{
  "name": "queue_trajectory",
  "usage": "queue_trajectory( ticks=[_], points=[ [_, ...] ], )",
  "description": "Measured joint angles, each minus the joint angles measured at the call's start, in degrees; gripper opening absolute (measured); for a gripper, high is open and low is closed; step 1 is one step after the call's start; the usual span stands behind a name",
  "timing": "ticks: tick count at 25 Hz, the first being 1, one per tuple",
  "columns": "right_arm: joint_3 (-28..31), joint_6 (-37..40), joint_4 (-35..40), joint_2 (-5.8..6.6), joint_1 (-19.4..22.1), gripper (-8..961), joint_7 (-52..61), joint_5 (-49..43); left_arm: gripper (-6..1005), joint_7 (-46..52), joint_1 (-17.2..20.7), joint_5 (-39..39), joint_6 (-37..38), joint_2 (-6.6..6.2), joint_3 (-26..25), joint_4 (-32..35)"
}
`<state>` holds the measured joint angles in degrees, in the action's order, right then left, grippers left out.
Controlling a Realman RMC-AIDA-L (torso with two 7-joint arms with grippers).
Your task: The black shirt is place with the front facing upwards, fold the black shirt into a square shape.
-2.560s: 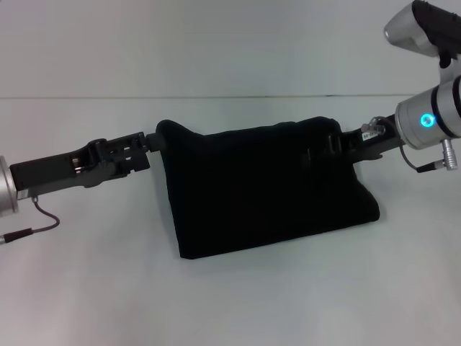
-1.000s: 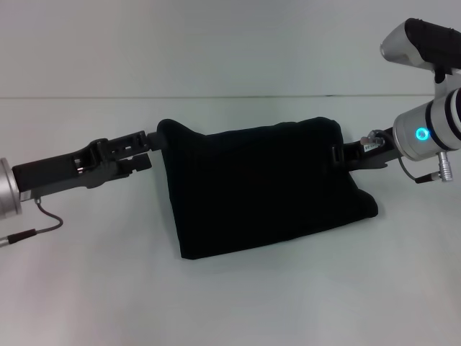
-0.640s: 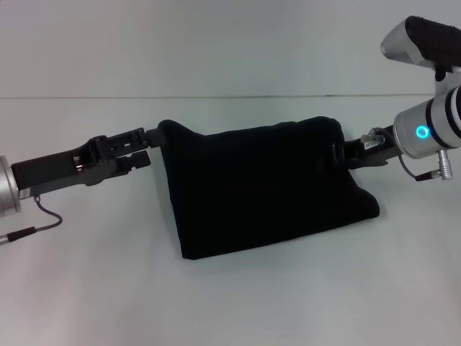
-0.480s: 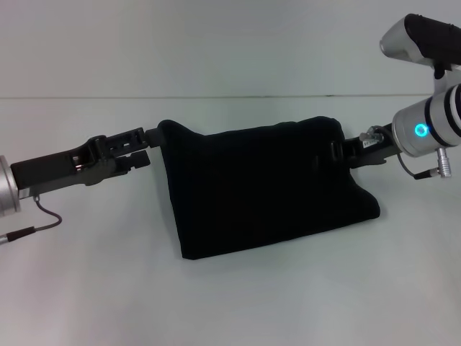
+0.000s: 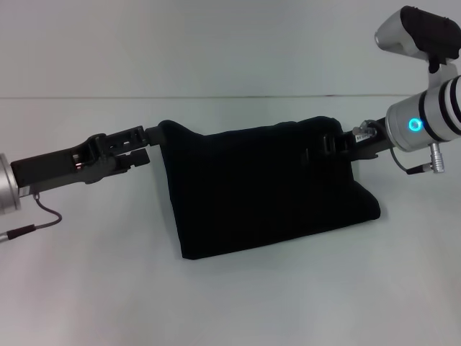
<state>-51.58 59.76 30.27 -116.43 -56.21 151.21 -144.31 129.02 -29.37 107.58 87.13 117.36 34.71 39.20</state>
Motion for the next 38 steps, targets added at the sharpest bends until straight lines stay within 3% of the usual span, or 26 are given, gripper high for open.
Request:
queue_trajectory(
  ticks=[6,11,24,27,38],
  points=[
    [-0.2,-2.8,-2.0,-0.12,0.1,461,0.0,-1.2,872,0.0,0.3,0.0,0.0,-0.02,-0.6,0.0],
    [-0.3,-3.8,-2.8,-0.91,0.6,459,-1.1,-0.6,872,-0.1,0.5,0.0,0.0,0.03,-0.9,0.0],
    [-0.3,-2.3,-2.1,-0.83,0.1,454,-0.4,-0.4,872,-0.2,0.5,0.0,0.0,0.15,-0.9,0.0],
    [0.1,-1.9,-1.7,-0.74,0.1,311,-0.4,-0.3,872,-0.2,0.3,0.0,0.0,0.15,-0.9,0.0],
    [-0.6,-2.1,-1.5,-0.87,-0.1,315,-0.5,-0.6,871,-0.2,0.1,0.0,0.0,0.07,-1.4,0.0]
  ],
)
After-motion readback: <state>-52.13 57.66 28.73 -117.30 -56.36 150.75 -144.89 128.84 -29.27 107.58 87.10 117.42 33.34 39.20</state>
